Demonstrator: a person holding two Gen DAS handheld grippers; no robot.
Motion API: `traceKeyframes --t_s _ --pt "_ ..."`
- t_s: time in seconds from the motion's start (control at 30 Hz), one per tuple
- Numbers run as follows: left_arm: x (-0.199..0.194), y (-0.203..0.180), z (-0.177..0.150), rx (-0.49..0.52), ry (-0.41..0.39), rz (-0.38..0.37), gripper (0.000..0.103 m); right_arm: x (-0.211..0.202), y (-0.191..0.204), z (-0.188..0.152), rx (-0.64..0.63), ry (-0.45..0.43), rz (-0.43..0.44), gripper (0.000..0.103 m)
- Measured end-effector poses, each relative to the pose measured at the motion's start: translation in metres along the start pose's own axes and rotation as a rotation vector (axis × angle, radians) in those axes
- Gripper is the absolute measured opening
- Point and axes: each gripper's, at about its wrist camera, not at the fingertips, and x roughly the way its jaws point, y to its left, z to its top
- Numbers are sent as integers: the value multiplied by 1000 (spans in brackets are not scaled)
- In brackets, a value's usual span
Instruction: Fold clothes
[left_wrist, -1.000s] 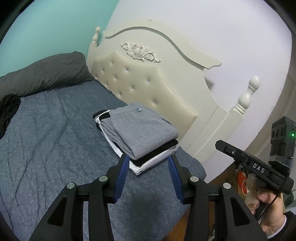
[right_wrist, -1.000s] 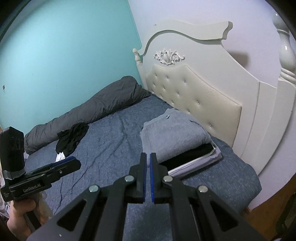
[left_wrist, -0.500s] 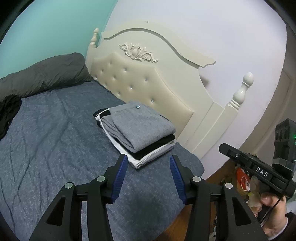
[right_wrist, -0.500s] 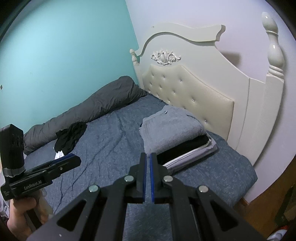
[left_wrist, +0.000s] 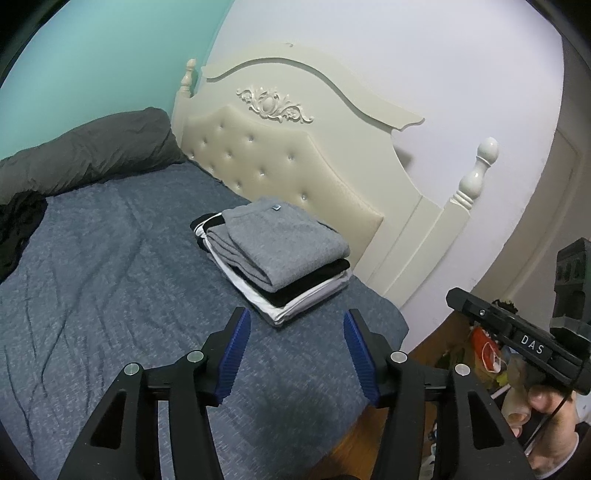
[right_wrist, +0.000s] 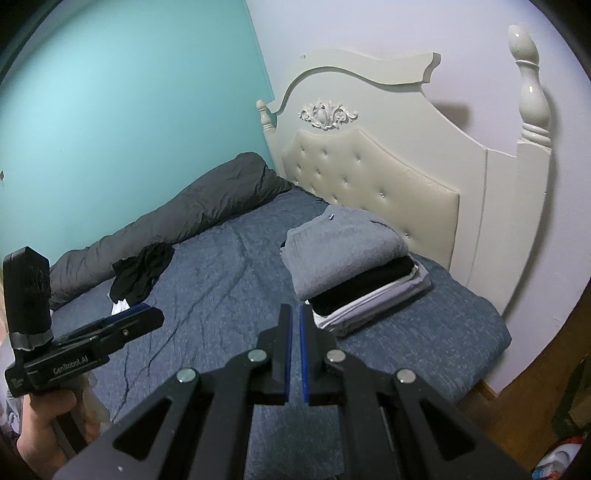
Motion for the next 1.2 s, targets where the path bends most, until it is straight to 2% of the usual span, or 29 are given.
traceKeyframes --t_s 0.37,0.5,0.83,1.2 --pt "-21 4 -9 8 -11 15 62 -13 17 -19 -11 7 4 5" --pt "-29 4 -13 15 -12 17 64 -17 19 -24 -6 3 3 12" --pt "-41 3 -21 29 -21 32 68 -27 25 -36 -2 -8 -6 15" --pt "-54 4 -29 32 -31 47 72 -39 33 -44 -18 -32 -24 23"
